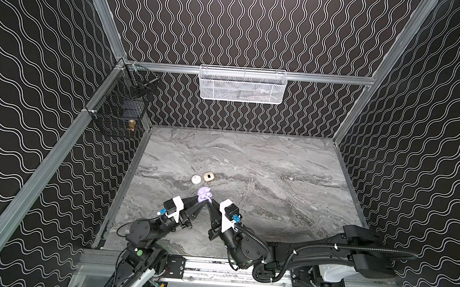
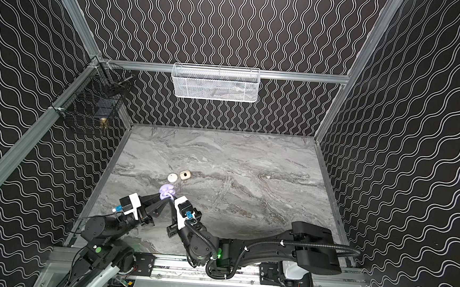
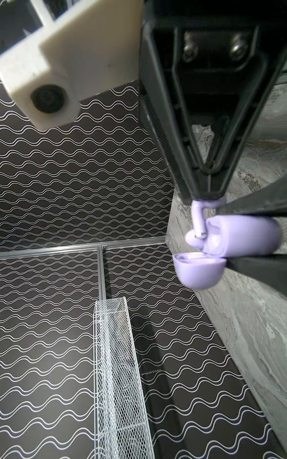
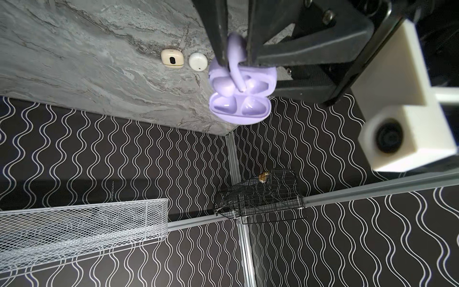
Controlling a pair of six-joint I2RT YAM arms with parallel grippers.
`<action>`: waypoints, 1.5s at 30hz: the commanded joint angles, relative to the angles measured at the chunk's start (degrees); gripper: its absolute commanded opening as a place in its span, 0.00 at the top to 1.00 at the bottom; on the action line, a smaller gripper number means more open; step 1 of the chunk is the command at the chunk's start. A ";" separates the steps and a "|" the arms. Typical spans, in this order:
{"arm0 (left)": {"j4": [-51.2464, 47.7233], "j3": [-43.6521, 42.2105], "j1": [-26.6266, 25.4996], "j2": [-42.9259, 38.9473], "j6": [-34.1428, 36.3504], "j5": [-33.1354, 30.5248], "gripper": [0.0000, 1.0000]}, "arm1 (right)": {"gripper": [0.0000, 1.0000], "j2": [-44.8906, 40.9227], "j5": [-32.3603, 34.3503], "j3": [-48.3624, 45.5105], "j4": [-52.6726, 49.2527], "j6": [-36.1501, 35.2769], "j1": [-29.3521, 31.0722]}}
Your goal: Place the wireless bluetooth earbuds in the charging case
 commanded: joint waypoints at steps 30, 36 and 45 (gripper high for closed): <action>22.67 -0.22 -0.05 18.52 11.67 14.12 1.00 | 1.00 -17.00 -14.05 19.26 -72.89 15.87 -2.87; 23.30 -0.40 -0.11 18.93 11.97 13.28 1.00 | 1.00 -16.37 -16.63 19.95 -72.17 15.08 -2.89; 23.37 -0.10 -0.19 20.65 12.85 11.60 1.00 | 1.00 -12.67 -16.28 24.51 -72.87 14.27 -2.89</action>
